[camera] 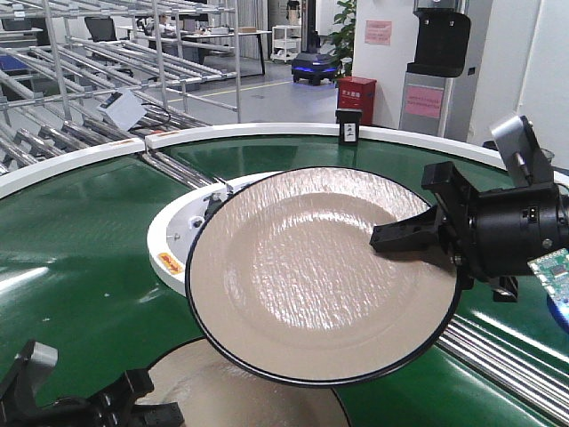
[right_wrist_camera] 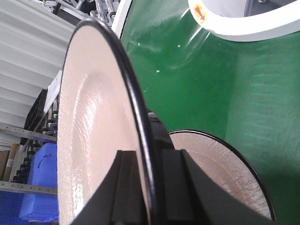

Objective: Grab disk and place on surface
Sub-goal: 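Hold the lifted plate upright between both grippers, then turn the base away from the conveyor while holding the plate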

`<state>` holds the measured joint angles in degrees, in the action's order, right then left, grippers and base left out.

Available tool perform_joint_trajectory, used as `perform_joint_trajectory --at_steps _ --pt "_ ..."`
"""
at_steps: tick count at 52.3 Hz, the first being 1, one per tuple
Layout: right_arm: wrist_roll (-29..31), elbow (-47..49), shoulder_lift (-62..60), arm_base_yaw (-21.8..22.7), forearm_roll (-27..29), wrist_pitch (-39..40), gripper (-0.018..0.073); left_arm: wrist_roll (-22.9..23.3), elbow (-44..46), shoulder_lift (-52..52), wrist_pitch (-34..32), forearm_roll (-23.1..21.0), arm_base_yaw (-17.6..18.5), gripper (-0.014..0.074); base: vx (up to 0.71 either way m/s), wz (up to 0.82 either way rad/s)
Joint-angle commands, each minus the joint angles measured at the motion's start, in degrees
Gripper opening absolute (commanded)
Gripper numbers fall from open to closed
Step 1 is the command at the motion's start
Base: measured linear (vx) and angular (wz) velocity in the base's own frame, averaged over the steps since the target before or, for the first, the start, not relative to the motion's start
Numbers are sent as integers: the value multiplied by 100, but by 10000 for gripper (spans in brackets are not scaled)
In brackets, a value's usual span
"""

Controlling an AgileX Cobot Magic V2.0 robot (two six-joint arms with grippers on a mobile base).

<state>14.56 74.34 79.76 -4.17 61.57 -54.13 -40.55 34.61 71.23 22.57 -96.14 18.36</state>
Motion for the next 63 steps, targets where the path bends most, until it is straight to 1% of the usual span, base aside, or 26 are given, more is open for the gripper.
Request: perform_joint_trajectory --at_steps 1,42,52,63 --pt "16 236 -209 18 682 239 -8 81 205 -165 265 -607 29 1 -10 0" --pt "16 236 -209 18 682 239 -8 81 205 -163 266 -607 29 1 -24 -6" --pt "16 236 -209 18 682 239 -8 81 205 -163 266 -607 29 1 -24 -32" --pt "16 236 -209 18 682 239 -8 81 205 -163 266 -607 29 1 -19 -55"
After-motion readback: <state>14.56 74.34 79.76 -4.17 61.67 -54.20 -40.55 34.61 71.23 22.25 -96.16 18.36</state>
